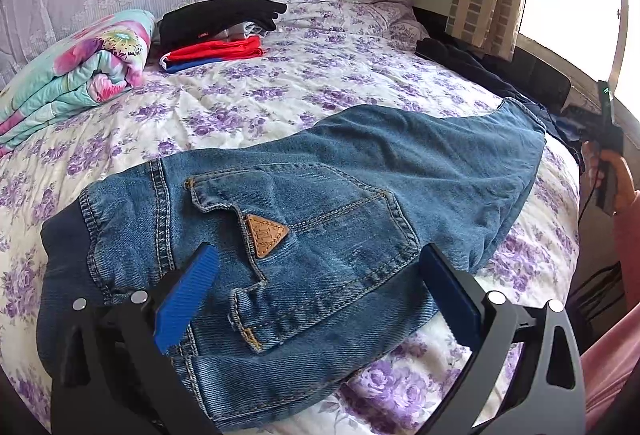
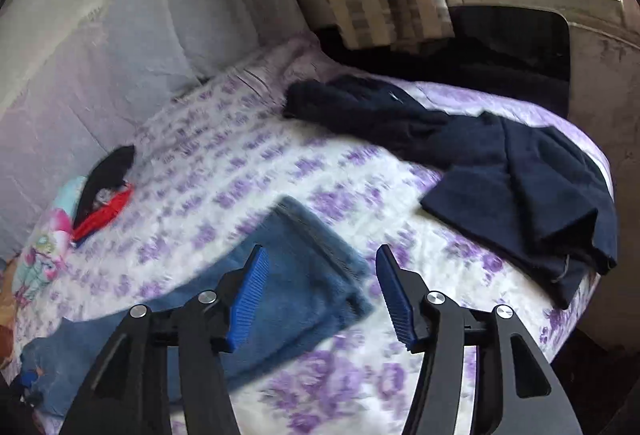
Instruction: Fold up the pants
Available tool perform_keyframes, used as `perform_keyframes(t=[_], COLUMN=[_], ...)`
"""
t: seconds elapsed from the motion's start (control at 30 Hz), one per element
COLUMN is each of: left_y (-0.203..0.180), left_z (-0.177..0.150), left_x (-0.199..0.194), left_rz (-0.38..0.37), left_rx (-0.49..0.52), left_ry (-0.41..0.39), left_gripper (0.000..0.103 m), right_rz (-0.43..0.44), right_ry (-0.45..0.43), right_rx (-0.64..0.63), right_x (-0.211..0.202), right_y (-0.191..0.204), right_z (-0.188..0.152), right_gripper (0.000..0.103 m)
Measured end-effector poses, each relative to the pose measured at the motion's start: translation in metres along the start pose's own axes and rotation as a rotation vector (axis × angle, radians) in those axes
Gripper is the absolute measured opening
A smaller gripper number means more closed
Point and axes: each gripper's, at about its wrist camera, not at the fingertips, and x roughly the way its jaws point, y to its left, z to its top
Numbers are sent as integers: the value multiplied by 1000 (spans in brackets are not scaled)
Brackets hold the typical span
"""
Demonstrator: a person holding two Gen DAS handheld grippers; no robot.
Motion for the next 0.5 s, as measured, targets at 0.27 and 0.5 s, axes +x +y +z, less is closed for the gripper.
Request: perform_keyframes(t=[0.27, 0.5], left_y=[0, 1], left_z=[0, 0], left_x=[1, 1], left_rz=[-5, -8], left_rx=[-2, -3], left_ry=[-1, -3], left_gripper=[98, 98], right_rz=[570, 651], right_ry=[312, 432], right_rx=[-479, -771], right_x=[47, 62], right_y=[213, 271], right_z=[-61, -122], right_gripper=[46, 29])
